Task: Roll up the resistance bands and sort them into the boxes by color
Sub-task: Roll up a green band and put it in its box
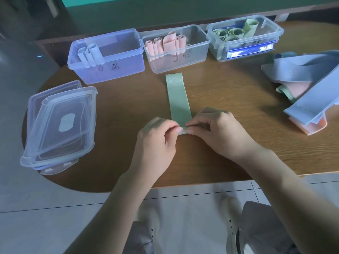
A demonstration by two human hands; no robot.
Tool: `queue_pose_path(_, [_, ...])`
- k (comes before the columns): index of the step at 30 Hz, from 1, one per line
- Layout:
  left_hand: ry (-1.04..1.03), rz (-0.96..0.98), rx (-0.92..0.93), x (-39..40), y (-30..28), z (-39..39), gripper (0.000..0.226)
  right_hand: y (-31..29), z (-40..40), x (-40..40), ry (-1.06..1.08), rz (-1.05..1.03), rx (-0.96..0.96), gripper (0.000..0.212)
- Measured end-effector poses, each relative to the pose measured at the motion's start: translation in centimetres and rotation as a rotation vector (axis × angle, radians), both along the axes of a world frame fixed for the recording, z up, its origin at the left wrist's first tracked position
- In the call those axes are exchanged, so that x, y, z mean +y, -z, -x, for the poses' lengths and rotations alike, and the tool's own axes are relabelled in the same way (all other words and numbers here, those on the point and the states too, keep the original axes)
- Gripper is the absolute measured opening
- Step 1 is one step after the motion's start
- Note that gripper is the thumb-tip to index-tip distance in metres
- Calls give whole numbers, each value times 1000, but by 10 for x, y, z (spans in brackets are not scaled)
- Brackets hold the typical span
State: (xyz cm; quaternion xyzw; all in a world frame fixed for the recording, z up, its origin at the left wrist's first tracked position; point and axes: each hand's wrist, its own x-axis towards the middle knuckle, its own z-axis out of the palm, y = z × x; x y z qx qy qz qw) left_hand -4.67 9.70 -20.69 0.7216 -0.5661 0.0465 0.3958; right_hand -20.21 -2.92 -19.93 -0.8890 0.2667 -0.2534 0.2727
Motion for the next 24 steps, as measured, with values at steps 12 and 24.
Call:
queue_pose_path(12, [-17, -73, 47, -7, 1, -10, 16, 0, -4, -4, -31, 30, -40, 6])
queue_pose_path(24, [5, -27, 24, -10, 0, -11, 8, 1, -7, -9, 4, 20, -42, 15])
